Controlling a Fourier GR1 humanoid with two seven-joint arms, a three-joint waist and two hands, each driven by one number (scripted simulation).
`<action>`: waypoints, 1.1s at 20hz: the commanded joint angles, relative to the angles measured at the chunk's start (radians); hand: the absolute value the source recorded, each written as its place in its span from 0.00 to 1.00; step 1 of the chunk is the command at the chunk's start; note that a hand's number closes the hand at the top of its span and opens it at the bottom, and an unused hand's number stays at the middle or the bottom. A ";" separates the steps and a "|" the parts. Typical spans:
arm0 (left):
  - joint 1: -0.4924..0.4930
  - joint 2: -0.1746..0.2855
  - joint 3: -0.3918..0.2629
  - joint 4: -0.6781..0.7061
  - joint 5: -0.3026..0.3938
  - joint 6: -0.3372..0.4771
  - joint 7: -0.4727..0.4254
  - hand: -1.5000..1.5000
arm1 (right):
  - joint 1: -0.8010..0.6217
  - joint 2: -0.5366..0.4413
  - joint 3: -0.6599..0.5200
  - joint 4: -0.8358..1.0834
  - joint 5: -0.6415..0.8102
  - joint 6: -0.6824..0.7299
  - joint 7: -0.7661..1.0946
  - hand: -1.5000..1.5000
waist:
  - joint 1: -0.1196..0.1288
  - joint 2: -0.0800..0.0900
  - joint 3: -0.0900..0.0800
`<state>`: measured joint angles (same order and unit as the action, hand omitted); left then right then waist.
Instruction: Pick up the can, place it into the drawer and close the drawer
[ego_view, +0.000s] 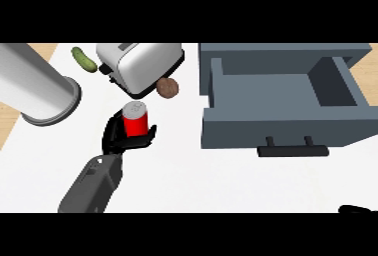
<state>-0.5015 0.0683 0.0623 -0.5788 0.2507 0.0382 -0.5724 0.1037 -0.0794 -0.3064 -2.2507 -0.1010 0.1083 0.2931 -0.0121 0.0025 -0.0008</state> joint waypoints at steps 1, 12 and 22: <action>-0.094 0.032 0.038 0.077 0.004 -0.045 -0.011 1.00 | 0.000 -0.019 -0.020 -0.054 -0.022 -0.002 0.057 0.00 | -0.001 0.000 0.000; -0.169 -0.066 -0.116 -0.304 -0.064 0.134 0.348 1.00 | 0.008 0.006 -0.007 -0.034 0.033 -0.020 0.024 0.00 | 0.014 -0.008 0.001; -0.403 -0.068 -0.144 -0.468 -0.057 0.239 0.674 1.00 | -0.013 0.034 0.024 0.046 0.079 -0.025 -0.045 0.00 | 0.016 -0.006 0.002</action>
<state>-0.8403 0.0084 -0.0635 -0.9618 0.2076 0.2303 -0.0189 0.0836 -0.0902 -0.3293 -2.2574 -0.0811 0.0919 0.3119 -0.0037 -0.0031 0.0002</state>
